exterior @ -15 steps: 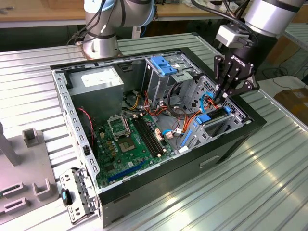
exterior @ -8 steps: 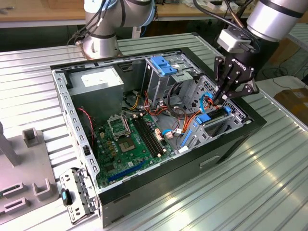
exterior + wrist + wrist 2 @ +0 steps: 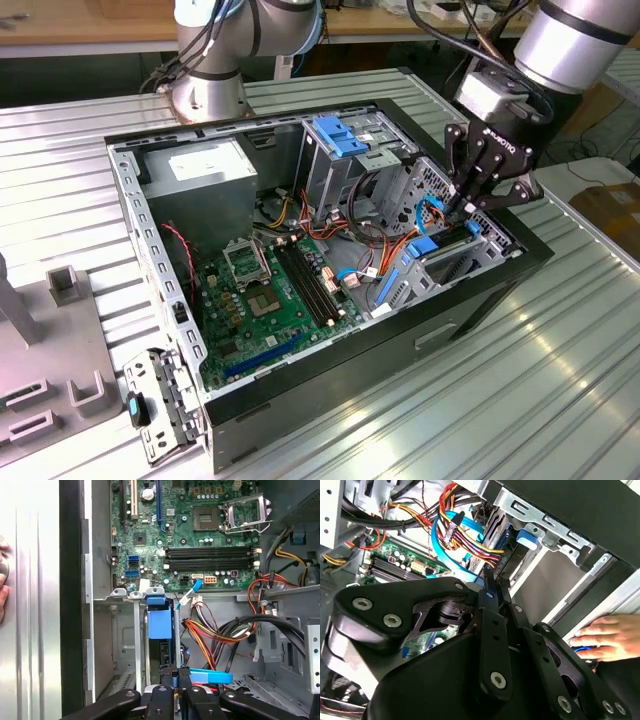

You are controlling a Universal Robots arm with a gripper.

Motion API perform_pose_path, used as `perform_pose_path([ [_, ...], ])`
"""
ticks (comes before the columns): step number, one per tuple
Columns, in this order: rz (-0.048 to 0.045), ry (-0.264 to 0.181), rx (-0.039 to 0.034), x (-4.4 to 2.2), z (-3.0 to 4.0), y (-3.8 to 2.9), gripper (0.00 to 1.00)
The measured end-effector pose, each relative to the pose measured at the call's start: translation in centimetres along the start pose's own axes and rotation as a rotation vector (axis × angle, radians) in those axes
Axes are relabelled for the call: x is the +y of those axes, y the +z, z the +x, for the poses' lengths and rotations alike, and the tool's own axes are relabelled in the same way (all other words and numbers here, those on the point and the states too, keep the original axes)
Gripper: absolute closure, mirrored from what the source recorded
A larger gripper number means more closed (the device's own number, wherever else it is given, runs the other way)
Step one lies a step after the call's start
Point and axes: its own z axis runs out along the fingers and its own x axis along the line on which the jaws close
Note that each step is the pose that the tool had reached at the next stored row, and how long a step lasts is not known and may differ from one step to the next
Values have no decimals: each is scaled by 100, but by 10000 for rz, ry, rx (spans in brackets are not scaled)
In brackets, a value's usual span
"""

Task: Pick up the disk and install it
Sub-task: 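Insert the second disk wire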

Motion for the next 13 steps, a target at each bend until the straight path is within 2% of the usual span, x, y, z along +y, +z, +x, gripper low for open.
perform_pose_path([
  [1,7,-210,15,5,18,15,84],
  [2,17,-296,-78,61,66,42,84],
  [3,18,-308,-233,61,110,45,84],
  [6,15,-220,-492,60,132,52,84],
  [7,14,-194,-616,59,144,55,84],
  [8,11,-187,-837,58,159,55,84],
  [9,10,-180,-911,57,180,57,84],
  [13,12,-158,-928,51,234,66,84],
])
